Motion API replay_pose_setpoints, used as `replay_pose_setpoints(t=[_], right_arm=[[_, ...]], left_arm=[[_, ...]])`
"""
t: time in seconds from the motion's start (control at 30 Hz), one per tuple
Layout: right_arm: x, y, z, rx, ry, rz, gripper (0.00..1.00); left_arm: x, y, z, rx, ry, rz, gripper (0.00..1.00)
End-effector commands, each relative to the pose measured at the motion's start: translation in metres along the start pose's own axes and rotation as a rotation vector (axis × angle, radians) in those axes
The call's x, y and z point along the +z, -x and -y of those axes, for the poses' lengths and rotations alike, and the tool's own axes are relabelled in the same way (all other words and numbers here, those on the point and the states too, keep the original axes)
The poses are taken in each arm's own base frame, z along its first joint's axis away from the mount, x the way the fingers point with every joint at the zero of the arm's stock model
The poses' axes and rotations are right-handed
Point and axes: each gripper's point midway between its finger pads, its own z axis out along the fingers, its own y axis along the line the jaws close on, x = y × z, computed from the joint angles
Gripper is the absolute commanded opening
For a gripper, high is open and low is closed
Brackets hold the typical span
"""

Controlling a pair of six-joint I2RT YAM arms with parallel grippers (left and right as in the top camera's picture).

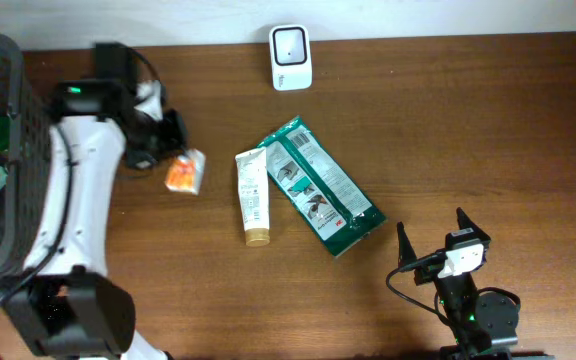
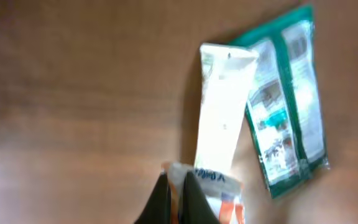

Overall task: Scan the item barcode
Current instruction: 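Place the orange sachet on the table left of the tube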

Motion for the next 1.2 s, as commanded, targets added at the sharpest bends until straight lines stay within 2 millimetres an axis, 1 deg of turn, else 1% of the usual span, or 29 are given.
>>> replay_pose_setpoints(t=[0.0, 0.07, 0.13, 0.2, 0.27, 0.33, 0.4, 0.57, 0.67, 0.73, 0.87, 0.9, 0.93, 0.97, 1.03, 1.07, 1.1, 1.13, 1.17], right_arm=[[0.000, -0.002, -0.001, 0.008, 0.003, -0.001, 0.98], [0.000, -0.002, -0.001, 0.008, 0.003, -0.001, 0.98], [0.000, -0.002, -0.001, 0.008, 0.003, -0.001, 0.98], [0.000, -0.002, -0.001, 0.008, 0.003, -0.001, 0.98], [0.000, -0.002, -0.001, 0.008, 0.003, -0.001, 0.98], [0.000, -0.002, -0.001, 0.008, 0.003, -0.001, 0.98], [0.000, -0.002, -0.001, 0.008, 0.003, -0.001, 0.98], [0.000, -0.002, -0.001, 0.008, 0.003, -0.001, 0.98], [0.000, -0.002, -0.001, 0.008, 0.003, -0.001, 0.98], [0.000, -0.002, -0.001, 0.008, 0.003, -0.001, 0.98], [0.000, -0.002, -0.001, 0.008, 0.003, -0.001, 0.98], [0.000, -0.002, -0.001, 0.008, 0.003, -0.001, 0.98], [0.000, -0.002, -0.001, 0.008, 0.003, -0.001, 0.98], [0.000, -0.002, -0.001, 0.008, 0.003, -0.001, 0.98], [0.000, -0.002, -0.001, 0.008, 0.003, -0.001, 0.98], [0.000, -0.002, -0.001, 0.008, 0.003, -0.001, 0.98], [0.000, -0.002, -0.001, 0.008, 0.003, -0.001, 0.98], [0.000, -0.002, -0.001, 0.008, 0.003, -0.001, 0.98], [0.000, -0.002, -0.001, 0.008, 0.003, -0.001, 0.98]], left_arm=[[0.060, -0.017, -0.003, -0.114, 0.093, 0.028, 0.00], [0.086, -0.024, -0.008, -0.142, 0.147, 0.068, 0.00], [0.105, -0.031, -0.018, -0.179, 0.224, 0.122, 0.00], [0.118, -0.036, -0.028, -0.204, 0.277, 0.164, 0.00], [0.128, -0.041, -0.026, -0.192, 0.266, 0.171, 0.00], [0.138, -0.046, -0.018, -0.164, 0.244, 0.188, 0.00], [0.144, -0.047, -0.004, -0.130, 0.211, 0.216, 0.00], [0.150, -0.053, 0.056, -0.007, 0.104, 0.277, 0.00], [0.151, -0.058, 0.082, 0.045, 0.056, 0.300, 0.00], [0.151, -0.060, 0.085, 0.055, 0.060, 0.306, 0.00], [0.149, -0.055, 0.077, 0.050, 0.104, 0.335, 0.00], [0.149, -0.055, 0.076, 0.050, 0.107, 0.337, 0.05], [0.149, -0.056, 0.074, 0.050, 0.114, 0.330, 0.22], [0.148, -0.057, 0.070, 0.045, 0.126, 0.321, 0.34], [0.141, -0.058, 0.058, 0.032, 0.160, 0.294, 0.68], [0.132, -0.054, 0.054, 0.040, 0.171, 0.291, 0.81], [0.116, -0.048, 0.053, 0.054, 0.175, 0.299, 0.94], [0.095, -0.037, 0.053, 0.075, 0.173, 0.320, 0.99], [0.070, -0.025, 0.054, 0.093, 0.166, 0.351, 0.99]])
